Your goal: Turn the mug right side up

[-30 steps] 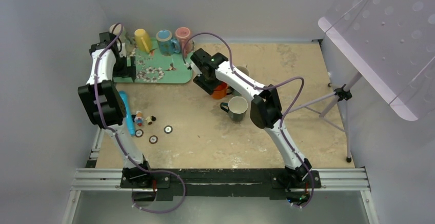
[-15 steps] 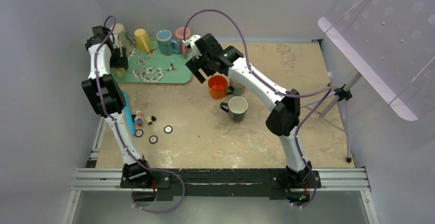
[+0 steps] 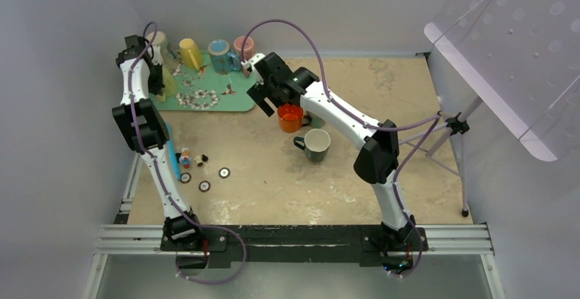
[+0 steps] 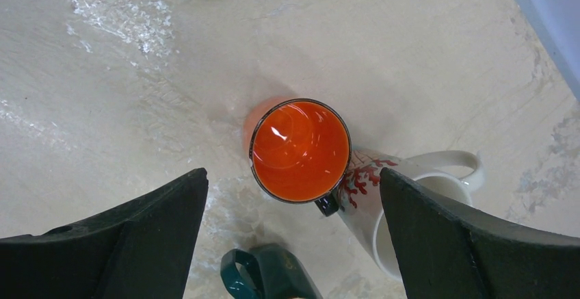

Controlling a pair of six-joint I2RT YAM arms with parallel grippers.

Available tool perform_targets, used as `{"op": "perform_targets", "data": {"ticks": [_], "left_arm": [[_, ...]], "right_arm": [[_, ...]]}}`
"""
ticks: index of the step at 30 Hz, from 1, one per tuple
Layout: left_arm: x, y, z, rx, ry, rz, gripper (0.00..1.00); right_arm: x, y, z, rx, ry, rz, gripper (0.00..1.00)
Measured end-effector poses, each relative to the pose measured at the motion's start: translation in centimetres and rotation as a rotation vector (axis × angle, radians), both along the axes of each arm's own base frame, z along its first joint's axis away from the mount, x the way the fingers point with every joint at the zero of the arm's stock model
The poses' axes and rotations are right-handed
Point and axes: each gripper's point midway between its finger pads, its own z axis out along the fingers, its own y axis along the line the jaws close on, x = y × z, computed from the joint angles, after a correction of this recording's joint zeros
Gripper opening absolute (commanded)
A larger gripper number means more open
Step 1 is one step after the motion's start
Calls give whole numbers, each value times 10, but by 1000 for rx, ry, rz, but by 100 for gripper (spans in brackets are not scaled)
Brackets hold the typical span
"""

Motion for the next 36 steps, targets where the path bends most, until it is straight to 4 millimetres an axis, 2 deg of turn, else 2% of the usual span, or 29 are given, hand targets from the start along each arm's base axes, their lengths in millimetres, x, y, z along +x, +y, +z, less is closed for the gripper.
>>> {"op": "perform_targets", "data": {"ticks": [7, 10, 13, 16, 21, 22, 24, 27, 30, 33, 36], "left_arm": [[-2, -6, -2, -16, -14, -25, 0], [-19, -22, 0, -78, -5, -45, 0], [-40, -46, 8, -164, -1, -72, 0], [-64, -73, 26, -237, 5, -76, 0], [-80, -106, 58, -311, -45, -99, 0], [-81, -112, 63, -327, -56, -104, 0], [-83, -125, 70, -371, -73, -110, 0], [-83, -141, 75, -448, -83, -96, 0], [-84, -154, 81, -538, -87, -64, 0], [-86, -168, 96, -615, -107, -50, 0], [-89, -182, 119, -657, -145, -63, 0]], "right_arm": [[1, -2, 2, -4, -16, -18, 98], [-1, 1, 11, 38, -30, -17, 98], [-9, 10, 32, 148, -50, 13, 98], [-26, 36, 64, 390, -60, 93, 98], [-51, 85, 118, 816, -42, 211, 98], [-53, 97, 125, 900, -27, 230, 98], [-52, 113, 127, 987, 5, 242, 98], [-47, 138, 110, 1100, 105, 228, 98], [-38, 155, 73, 1168, 236, 174, 98], [-30, 153, 35, 1220, 344, 78, 98], [-22, 142, 19, 1305, 420, 15, 98]]}}
